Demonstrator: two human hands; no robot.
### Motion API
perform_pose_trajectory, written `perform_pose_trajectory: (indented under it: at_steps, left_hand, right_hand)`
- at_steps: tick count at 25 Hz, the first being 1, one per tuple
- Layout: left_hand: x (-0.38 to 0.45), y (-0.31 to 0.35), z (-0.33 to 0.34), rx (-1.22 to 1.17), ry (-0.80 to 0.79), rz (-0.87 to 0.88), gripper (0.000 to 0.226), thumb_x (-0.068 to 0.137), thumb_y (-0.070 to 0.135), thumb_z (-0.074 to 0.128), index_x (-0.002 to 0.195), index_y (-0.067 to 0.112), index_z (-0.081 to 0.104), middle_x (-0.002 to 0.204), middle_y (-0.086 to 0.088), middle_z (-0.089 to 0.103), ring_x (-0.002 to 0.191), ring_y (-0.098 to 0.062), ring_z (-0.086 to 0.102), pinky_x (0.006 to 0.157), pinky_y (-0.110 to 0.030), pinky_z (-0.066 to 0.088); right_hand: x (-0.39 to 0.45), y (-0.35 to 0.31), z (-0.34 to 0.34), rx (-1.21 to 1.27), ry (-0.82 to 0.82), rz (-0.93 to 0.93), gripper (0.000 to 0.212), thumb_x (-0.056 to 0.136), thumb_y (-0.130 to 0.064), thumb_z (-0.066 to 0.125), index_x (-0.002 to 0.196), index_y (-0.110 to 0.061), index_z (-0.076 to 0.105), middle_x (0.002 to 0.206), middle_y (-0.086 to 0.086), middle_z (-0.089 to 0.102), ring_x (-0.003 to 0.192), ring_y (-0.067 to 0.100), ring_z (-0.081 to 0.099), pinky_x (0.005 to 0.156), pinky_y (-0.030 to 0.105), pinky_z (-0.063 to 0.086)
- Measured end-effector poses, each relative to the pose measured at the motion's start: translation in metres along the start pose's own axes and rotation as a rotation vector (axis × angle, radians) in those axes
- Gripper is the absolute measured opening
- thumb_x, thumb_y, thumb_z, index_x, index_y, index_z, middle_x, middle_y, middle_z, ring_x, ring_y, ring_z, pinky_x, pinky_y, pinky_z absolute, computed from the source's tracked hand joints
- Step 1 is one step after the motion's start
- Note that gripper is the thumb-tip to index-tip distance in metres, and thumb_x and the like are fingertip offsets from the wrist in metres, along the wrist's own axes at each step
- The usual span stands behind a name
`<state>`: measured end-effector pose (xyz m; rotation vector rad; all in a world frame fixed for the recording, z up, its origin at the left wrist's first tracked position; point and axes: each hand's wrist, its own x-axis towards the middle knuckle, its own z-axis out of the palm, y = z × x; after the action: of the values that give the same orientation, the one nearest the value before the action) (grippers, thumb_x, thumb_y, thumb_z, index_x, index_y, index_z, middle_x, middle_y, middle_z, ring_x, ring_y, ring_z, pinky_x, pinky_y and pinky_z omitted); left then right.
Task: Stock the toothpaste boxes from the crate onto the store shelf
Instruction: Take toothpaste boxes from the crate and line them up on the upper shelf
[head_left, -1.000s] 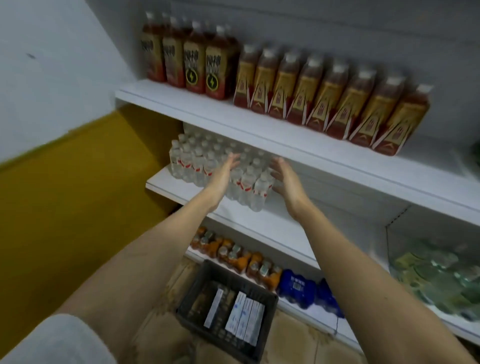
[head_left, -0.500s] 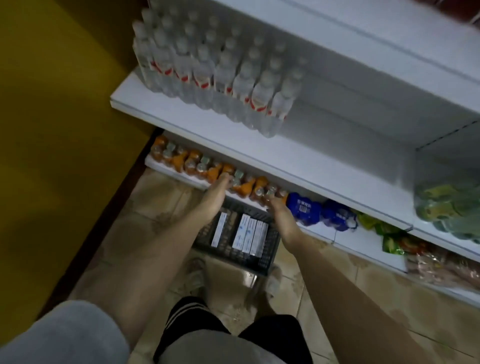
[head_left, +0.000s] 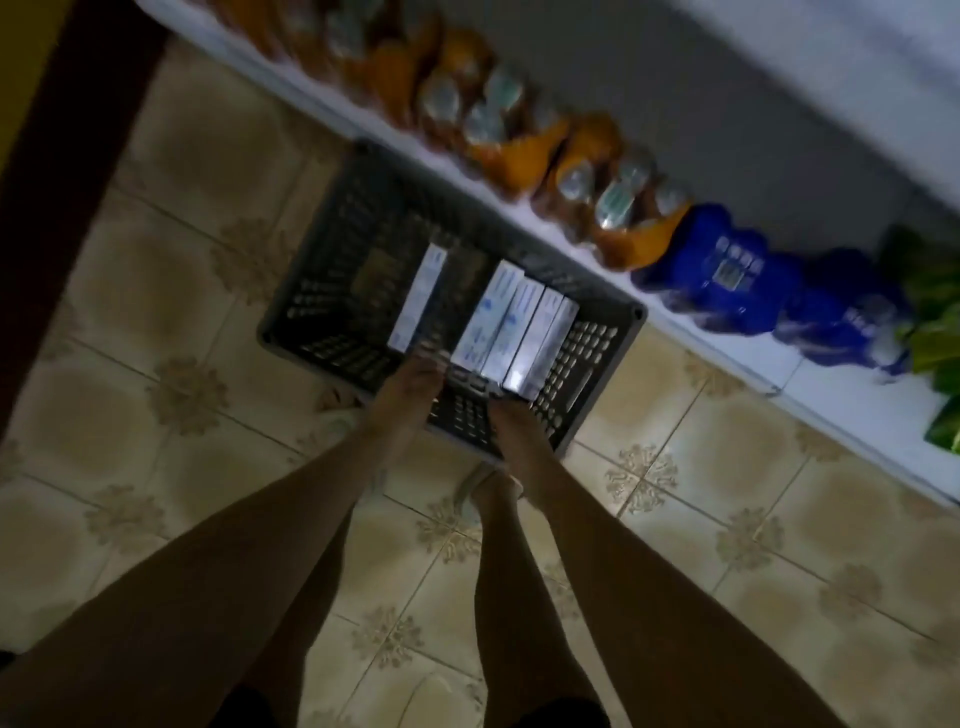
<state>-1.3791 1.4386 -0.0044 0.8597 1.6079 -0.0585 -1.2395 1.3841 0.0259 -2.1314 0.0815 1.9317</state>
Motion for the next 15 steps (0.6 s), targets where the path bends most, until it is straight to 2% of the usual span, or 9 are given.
perform_pose_trajectory:
  at_steps: [2, 3, 5, 6, 9, 10, 12, 15]
  left_hand:
    - [0.061, -0.023, 0.022, 0.106, 0.014, 0.021, 0.026, 0.096, 0.02, 0.054, 0.119, 0.01, 0.06, 0.115, -0.013, 0.065, 0.1, -0.028, 0.063, 0.076, -0.026, 0.048]
    - [0.091, -0.028, 0.034, 0.168, 0.0, 0.05, 0.031, 0.094, 0.019, 0.057, 0.124, 0.011, 0.058, 0.12, -0.013, 0.063, 0.107, -0.03, 0.062, 0.084, -0.028, 0.048]
    - [0.144, -0.034, 0.058, 0.245, 0.032, 0.107, 0.048, 0.09, 0.017, 0.065, 0.135, 0.01, 0.05, 0.133, -0.012, 0.057, 0.122, -0.028, 0.054, 0.094, -0.028, 0.043]
    - [0.165, -0.031, 0.068, 0.26, 0.042, 0.138, 0.057, 0.088, 0.016, 0.068, 0.14, 0.009, 0.045, 0.139, -0.012, 0.053, 0.128, -0.027, 0.05, 0.099, -0.028, 0.041]
    - [0.207, -0.038, 0.09, 0.287, -0.025, 0.135, 0.073, 0.083, 0.021, 0.076, 0.144, 0.01, 0.038, 0.145, -0.011, 0.046, 0.134, -0.025, 0.043, 0.107, -0.027, 0.035]
    - [0.218, -0.045, 0.096, 0.32, -0.025, 0.139, 0.073, 0.081, 0.026, 0.077, 0.142, 0.011, 0.04, 0.142, -0.011, 0.049, 0.132, -0.026, 0.045, 0.11, -0.034, 0.037]
    - [0.227, -0.057, 0.101, 0.386, 0.014, 0.169, 0.068, 0.08, 0.032, 0.072, 0.138, 0.011, 0.046, 0.132, -0.01, 0.055, 0.124, -0.026, 0.052, 0.105, -0.043, 0.044]
    - [0.196, -0.052, 0.095, 0.243, -0.164, 0.191, 0.055, 0.087, 0.021, 0.068, 0.138, 0.009, 0.049, 0.131, -0.009, 0.059, 0.122, -0.023, 0.056, 0.105, -0.041, 0.046]
  right_hand:
    - [0.064, 0.001, -0.005, -0.083, -0.005, 0.009, 0.015, 0.102, -0.02, 0.043, 0.099, -0.012, 0.056, 0.087, 0.004, 0.055, 0.073, 0.013, 0.053, 0.07, 0.027, 0.047]
    - [0.096, -0.001, -0.008, -0.116, 0.007, -0.019, 0.017, 0.101, -0.022, 0.044, 0.106, -0.01, 0.055, 0.091, 0.003, 0.054, 0.078, 0.014, 0.053, 0.078, 0.032, 0.05]
    - [0.158, -0.002, -0.008, -0.128, 0.063, -0.102, 0.037, 0.099, -0.024, 0.048, 0.132, -0.006, 0.048, 0.104, 0.003, 0.05, 0.093, 0.018, 0.051, 0.096, 0.042, 0.049]
    - [0.182, -0.005, -0.006, -0.085, 0.093, -0.132, 0.042, 0.099, -0.024, 0.048, 0.138, -0.007, 0.044, 0.105, 0.003, 0.05, 0.094, 0.019, 0.051, 0.099, 0.044, 0.047]
    - [0.231, -0.019, 0.011, 0.103, 0.115, -0.162, 0.035, 0.099, -0.025, 0.046, 0.133, -0.014, 0.049, 0.102, 0.003, 0.058, 0.087, 0.018, 0.058, 0.091, 0.043, 0.051]
    - [0.24, -0.02, 0.018, 0.137, 0.091, -0.18, 0.034, 0.099, -0.027, 0.045, 0.131, -0.016, 0.049, 0.11, 0.005, 0.059, 0.094, 0.02, 0.059, 0.09, 0.042, 0.052]
    - [0.244, -0.02, 0.027, 0.162, 0.091, -0.2, 0.043, 0.097, -0.033, 0.05, 0.135, -0.014, 0.046, 0.124, 0.007, 0.058, 0.102, 0.021, 0.06, 0.084, 0.035, 0.054]
    - [0.234, -0.007, 0.024, 0.205, 0.115, -0.189, 0.043, 0.089, -0.032, 0.068, 0.118, -0.012, 0.044, 0.102, 0.004, 0.06, 0.08, 0.008, 0.061, 0.057, 0.017, 0.052]
